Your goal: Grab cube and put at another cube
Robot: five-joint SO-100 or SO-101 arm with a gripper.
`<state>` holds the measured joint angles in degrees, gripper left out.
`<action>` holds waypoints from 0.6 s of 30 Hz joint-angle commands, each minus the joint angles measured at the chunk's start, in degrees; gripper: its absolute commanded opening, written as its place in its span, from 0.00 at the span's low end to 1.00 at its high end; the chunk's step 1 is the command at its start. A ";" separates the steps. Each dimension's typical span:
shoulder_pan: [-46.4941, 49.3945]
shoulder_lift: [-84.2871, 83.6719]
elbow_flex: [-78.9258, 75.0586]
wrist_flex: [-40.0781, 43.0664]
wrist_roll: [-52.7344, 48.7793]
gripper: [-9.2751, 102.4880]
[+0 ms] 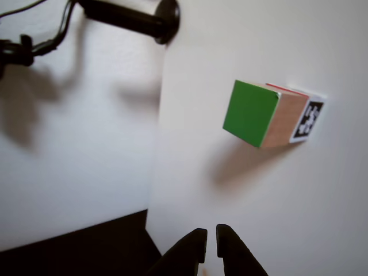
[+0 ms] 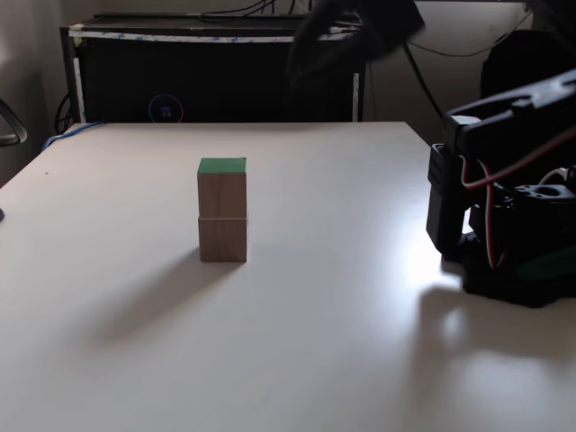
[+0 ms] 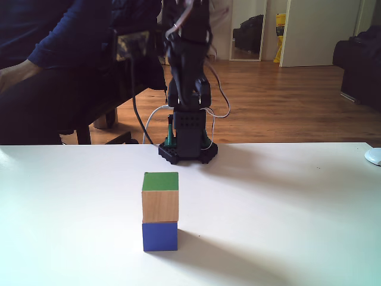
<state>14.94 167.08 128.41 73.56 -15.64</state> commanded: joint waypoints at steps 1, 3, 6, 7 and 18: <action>-1.67 21.36 16.08 -1.85 -2.29 0.09; -2.46 20.83 18.46 -2.20 -0.26 0.09; -4.66 21.27 22.76 -3.25 3.08 0.08; -4.83 21.27 24.08 -3.69 4.31 0.08; -5.45 21.27 43.07 -9.93 6.68 0.08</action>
<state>8.70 187.91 169.63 64.16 -9.76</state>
